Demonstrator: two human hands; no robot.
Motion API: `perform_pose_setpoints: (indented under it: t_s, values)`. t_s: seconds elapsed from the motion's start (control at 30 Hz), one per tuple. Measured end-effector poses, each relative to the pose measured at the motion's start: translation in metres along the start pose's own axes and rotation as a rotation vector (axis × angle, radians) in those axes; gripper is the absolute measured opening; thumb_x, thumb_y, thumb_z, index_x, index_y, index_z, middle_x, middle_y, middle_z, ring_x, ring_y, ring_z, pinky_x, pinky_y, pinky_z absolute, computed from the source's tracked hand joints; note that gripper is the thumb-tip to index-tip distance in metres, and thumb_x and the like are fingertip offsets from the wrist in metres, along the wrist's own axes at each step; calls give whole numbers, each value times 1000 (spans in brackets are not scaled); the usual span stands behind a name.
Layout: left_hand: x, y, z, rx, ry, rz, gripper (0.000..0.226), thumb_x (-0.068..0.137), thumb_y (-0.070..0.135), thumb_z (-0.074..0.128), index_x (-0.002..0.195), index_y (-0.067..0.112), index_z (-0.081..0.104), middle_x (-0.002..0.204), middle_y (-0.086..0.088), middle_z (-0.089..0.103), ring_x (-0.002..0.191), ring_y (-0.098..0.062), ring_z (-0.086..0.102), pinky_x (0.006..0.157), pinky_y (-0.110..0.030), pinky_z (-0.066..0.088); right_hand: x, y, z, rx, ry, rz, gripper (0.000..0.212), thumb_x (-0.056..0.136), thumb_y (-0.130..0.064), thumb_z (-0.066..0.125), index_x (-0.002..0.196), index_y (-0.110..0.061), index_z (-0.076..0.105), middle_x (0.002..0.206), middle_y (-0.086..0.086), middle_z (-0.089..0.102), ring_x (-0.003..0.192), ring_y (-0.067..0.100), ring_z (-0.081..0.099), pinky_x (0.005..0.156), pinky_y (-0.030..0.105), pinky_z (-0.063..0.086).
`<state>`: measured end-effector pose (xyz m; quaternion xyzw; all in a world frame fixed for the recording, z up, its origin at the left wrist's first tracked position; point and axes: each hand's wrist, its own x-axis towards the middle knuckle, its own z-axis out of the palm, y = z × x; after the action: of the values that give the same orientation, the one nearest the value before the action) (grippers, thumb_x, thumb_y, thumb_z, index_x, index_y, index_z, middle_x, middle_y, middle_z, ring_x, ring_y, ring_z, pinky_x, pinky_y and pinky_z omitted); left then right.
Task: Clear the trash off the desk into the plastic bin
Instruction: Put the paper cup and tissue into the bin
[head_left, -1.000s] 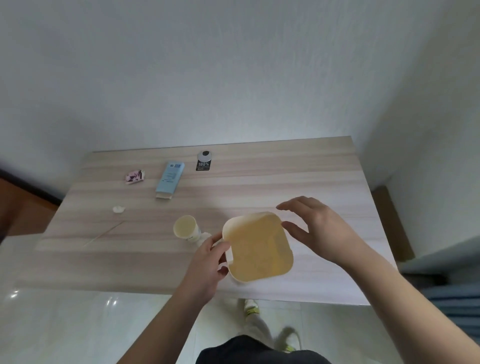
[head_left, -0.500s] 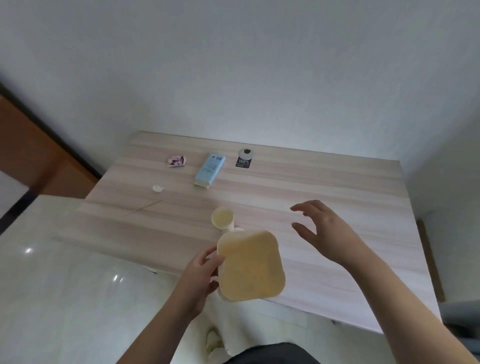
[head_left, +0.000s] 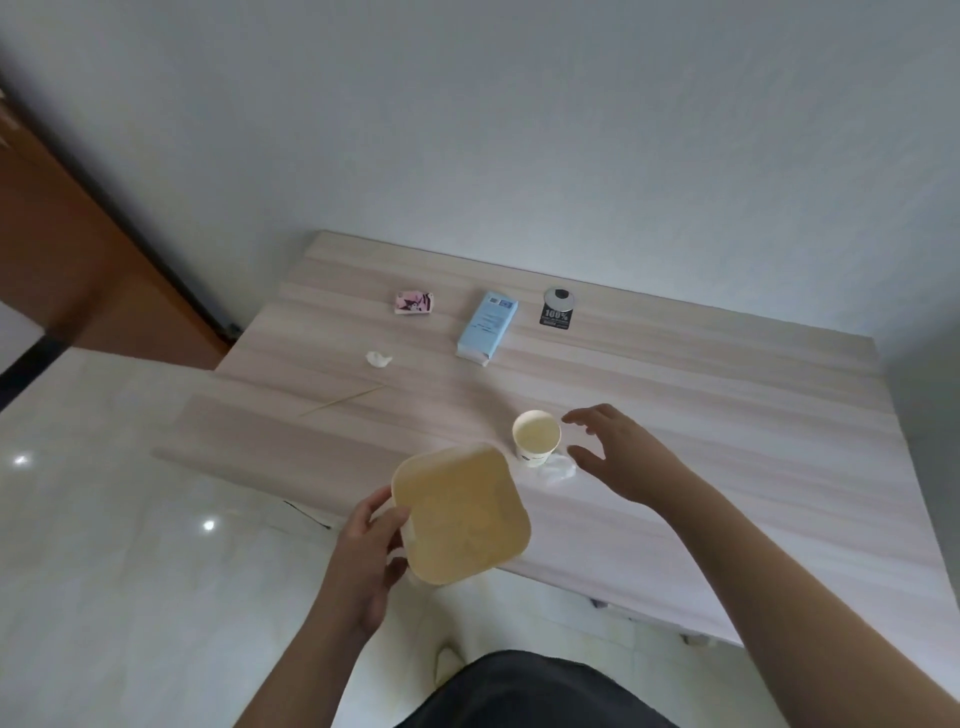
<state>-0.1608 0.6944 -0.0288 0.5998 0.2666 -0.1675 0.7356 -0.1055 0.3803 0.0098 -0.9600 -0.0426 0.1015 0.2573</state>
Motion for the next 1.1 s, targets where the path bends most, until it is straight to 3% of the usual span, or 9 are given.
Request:
perform_pose_setpoints:
  t_s: [0.37, 0.6, 0.7, 0.87, 1.1]
  values:
    - [32, 11, -18, 19, -57, -27, 30, 92, 16, 59, 122, 21, 63, 104, -12, 69, 84, -27, 63, 66, -42, 49, 28, -12, 34, -229, 0, 155, 66, 86, -39, 63, 143, -22, 35, 137, 7, 48, 119, 30, 50, 96, 43, 44]
    - [35, 8, 8, 23, -12, 3, 26, 92, 15, 61, 110, 33, 66, 89, 2, 76, 79, -21, 69, 60, -32, 56, 49, -1, 54, -266, -74, 121, 93, 80, -46, 69, 152, -21, 16, 151, 7, 30, 131, 32, 39, 101, 46, 41]
    - [37, 8, 16, -1, 10, 1, 26, 93, 16, 59, 115, 29, 65, 98, -5, 73, 81, -22, 69, 61, -33, 56, 62, 2, 63, -268, -113, 118, 99, 79, -44, 71, 153, -21, 9, 157, 7, 21, 136, 32, 32, 104, 47, 38]
    - [38, 10, 23, -36, 32, 9, 28, 93, 16, 59, 120, 24, 63, 103, -10, 70, 80, -24, 66, 61, -35, 54, 68, 14, 72, -379, -217, 10, 96, 81, -39, 71, 153, -25, 10, 159, 1, 17, 138, 28, 31, 103, 45, 38]
    - [37, 8, 21, -46, 70, -7, 28, 93, 17, 60, 120, 24, 63, 96, -6, 73, 72, -19, 67, 54, -31, 52, 73, 23, 75, -380, -140, 20, 83, 81, -38, 67, 149, -23, 22, 144, 5, 36, 123, 27, 45, 95, 40, 42]
